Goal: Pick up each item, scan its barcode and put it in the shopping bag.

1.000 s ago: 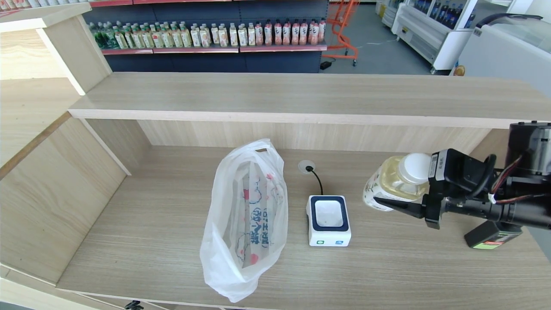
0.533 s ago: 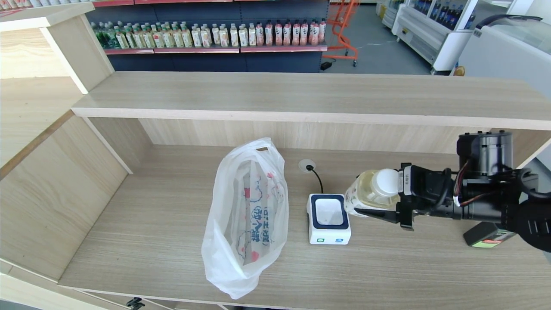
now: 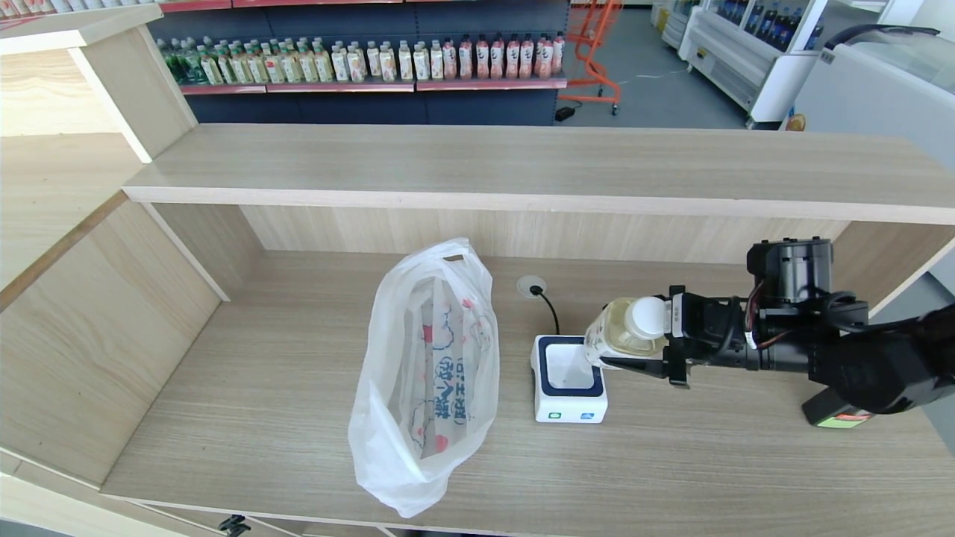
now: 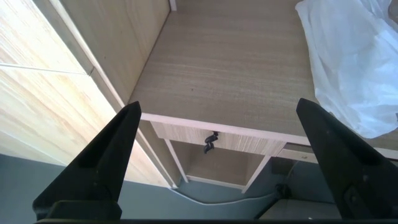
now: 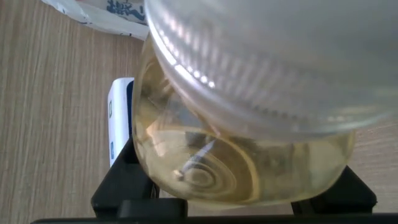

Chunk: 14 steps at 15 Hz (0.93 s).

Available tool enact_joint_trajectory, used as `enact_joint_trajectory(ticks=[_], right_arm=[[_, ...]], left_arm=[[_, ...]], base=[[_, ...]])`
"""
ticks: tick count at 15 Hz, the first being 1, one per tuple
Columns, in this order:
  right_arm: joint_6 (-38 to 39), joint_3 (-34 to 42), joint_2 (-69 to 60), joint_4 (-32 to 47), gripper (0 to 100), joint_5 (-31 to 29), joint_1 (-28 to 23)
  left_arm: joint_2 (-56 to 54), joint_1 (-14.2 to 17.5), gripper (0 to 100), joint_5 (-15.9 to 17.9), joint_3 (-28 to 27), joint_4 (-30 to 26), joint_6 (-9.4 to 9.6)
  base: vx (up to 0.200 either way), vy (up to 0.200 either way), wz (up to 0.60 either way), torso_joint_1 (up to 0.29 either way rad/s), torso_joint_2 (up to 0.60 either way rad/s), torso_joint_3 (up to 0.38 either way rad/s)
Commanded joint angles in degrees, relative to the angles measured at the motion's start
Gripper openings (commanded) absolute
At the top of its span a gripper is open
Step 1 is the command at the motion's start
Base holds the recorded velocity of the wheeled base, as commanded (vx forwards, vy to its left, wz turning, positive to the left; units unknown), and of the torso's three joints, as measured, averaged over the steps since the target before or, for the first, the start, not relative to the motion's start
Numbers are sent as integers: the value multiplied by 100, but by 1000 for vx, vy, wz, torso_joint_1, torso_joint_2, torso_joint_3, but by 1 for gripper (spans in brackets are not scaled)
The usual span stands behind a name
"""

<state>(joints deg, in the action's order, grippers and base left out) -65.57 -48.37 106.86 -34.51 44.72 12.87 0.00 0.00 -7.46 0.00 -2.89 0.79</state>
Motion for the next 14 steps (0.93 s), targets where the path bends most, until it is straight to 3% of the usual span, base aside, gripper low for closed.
enact_joint_trajectory(ticks=[1,4,14], right_arm=[[1,-322,432,-56,0,37,101],[1,-630,660,-82,0,99,180],[1,-630,1003,-627,0,283,233]], left_arm=[[0,0,100,-1,0,-1,0],[0,0,100,-1,0,-1,0],[9,0,100,-1,0,-1,0]], base=[[0,0,0,0,0,0],[0,0,0,0,0,0],[0,0,0,0,0,0]])
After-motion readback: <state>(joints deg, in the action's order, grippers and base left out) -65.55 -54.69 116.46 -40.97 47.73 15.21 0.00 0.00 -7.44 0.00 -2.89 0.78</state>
